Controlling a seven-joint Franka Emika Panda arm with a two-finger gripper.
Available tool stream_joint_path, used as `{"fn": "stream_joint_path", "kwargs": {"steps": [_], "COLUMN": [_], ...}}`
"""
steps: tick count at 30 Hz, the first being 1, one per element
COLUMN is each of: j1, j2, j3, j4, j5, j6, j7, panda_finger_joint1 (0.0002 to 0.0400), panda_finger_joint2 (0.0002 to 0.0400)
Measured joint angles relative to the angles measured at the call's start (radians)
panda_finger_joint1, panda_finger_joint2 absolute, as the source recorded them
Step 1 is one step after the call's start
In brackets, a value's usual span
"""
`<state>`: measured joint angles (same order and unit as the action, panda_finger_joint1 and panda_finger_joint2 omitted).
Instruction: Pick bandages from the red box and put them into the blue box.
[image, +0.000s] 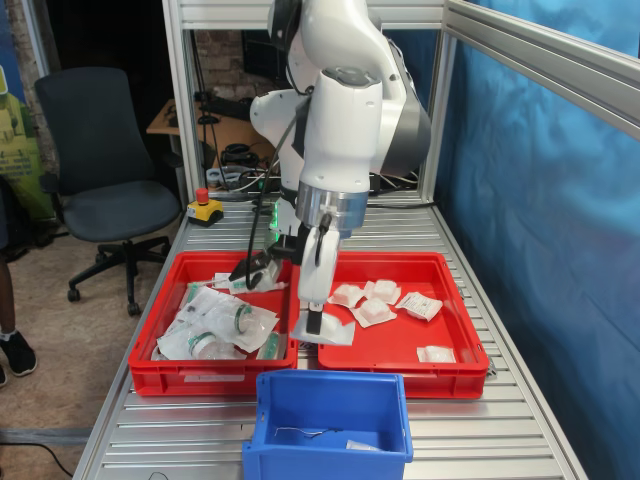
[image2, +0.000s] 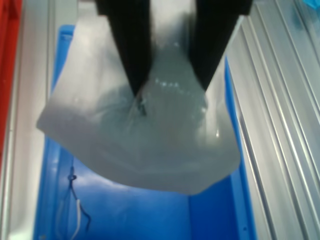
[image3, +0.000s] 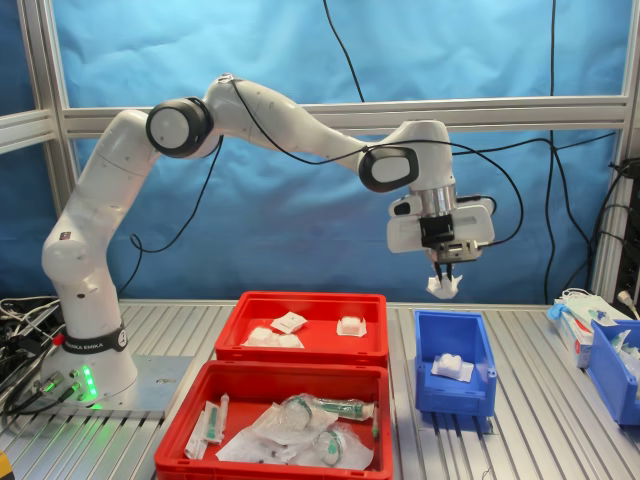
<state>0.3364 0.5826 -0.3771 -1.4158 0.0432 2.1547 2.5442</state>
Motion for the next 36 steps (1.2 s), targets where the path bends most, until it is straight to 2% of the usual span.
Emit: {"fn": "stream_joint_path", "kwargs": {"steps": [6,14,36], "j1": [-0.001,-0.001,-0.001], "j2": [0.033,0.047,0.047], "j3": [0.000,0.000,0.000], "j4": [0.020,0.030,0.038], "j5": [0.002,0.004,0.006], "j6": [0.052,0.082,0.095], "j7": [0.000,0.000,0.000], "panda_finger_joint1": [0.0049,0.0049,0.0049], "panda_finger_joint2": [0.0049,0.0049,0.0049]}}
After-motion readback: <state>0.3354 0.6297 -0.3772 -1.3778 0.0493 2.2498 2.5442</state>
